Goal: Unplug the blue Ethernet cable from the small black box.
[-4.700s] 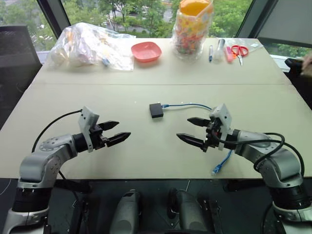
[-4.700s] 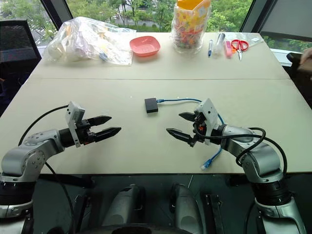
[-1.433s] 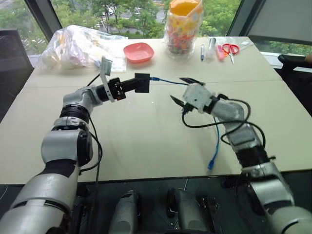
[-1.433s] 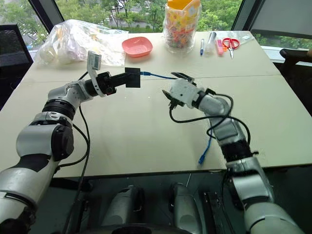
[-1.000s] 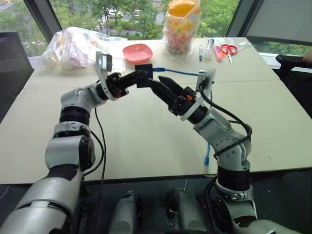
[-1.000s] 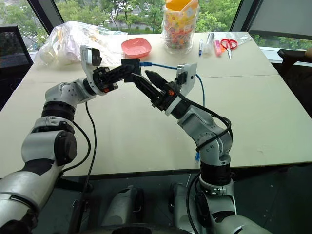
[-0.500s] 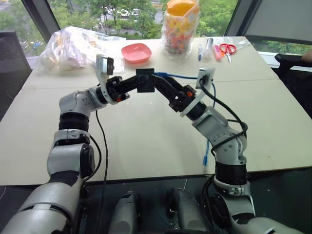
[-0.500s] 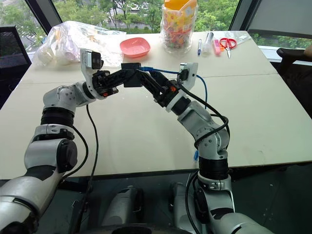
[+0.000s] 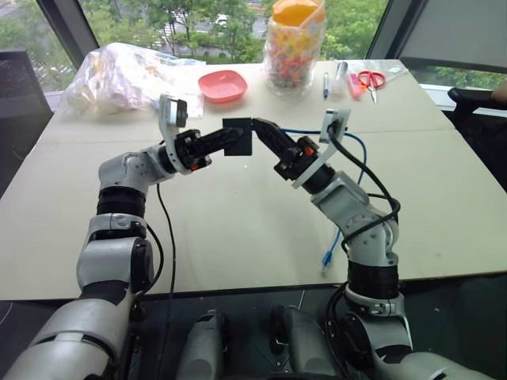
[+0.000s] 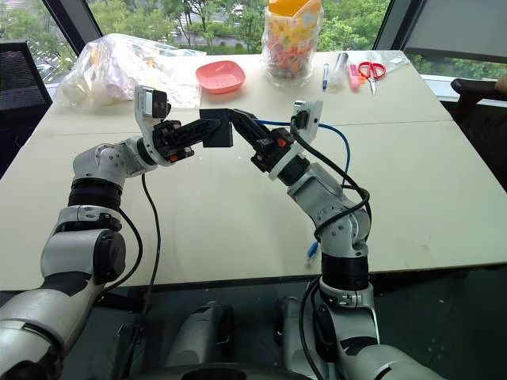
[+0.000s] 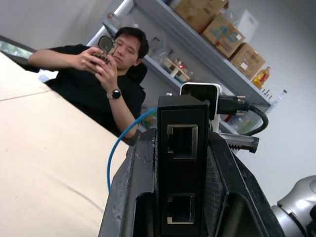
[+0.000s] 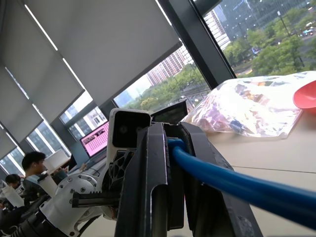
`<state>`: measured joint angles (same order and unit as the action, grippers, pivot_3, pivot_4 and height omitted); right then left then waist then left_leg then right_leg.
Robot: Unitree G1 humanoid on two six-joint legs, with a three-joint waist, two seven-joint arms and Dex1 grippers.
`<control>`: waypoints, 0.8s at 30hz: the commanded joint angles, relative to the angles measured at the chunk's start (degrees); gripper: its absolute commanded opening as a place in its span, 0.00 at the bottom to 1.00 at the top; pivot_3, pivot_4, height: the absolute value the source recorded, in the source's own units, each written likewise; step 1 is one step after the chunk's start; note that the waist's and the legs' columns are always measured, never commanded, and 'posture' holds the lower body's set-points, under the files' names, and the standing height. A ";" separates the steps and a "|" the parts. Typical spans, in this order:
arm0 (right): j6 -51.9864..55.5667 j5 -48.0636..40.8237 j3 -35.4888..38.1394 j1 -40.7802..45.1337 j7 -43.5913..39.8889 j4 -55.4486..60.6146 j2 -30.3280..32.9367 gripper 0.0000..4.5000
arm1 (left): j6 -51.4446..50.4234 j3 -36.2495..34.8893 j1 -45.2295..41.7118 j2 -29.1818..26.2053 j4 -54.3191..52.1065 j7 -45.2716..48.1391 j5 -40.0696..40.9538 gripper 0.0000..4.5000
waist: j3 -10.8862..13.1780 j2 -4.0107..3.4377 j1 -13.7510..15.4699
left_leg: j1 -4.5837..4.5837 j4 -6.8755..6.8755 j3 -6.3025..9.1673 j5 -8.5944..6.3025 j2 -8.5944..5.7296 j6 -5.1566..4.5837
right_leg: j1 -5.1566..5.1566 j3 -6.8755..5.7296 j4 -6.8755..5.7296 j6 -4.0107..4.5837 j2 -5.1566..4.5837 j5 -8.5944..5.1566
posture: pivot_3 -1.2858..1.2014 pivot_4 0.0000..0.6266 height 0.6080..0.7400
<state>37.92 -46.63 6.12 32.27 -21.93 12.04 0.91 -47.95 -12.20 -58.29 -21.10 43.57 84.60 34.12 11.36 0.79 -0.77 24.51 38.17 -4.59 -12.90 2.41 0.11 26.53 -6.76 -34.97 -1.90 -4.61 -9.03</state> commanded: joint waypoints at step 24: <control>-1.00 -5.58 2.02 1.59 1.16 -2.56 1.38 0.19 | 0.41 -2.75 -0.56 -0.54 -4.15 -3.96 4.89 0.11 | 0.01 -0.01 -0.01 | 0.03 -0.05 0.00 0.00 0.01 0.00 | 0.02 -0.01 0.08 0.00 0.00 0.00 | 0.52 0.24 1.00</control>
<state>37.33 -52.26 7.85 34.50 -20.27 7.31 1.43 -47.97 -12.71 -58.51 -21.46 41.99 80.69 36.80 11.36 0.79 -0.78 24.54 38.11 -4.59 -12.90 2.42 0.11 26.55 -6.77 -34.88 -1.90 -4.61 -9.03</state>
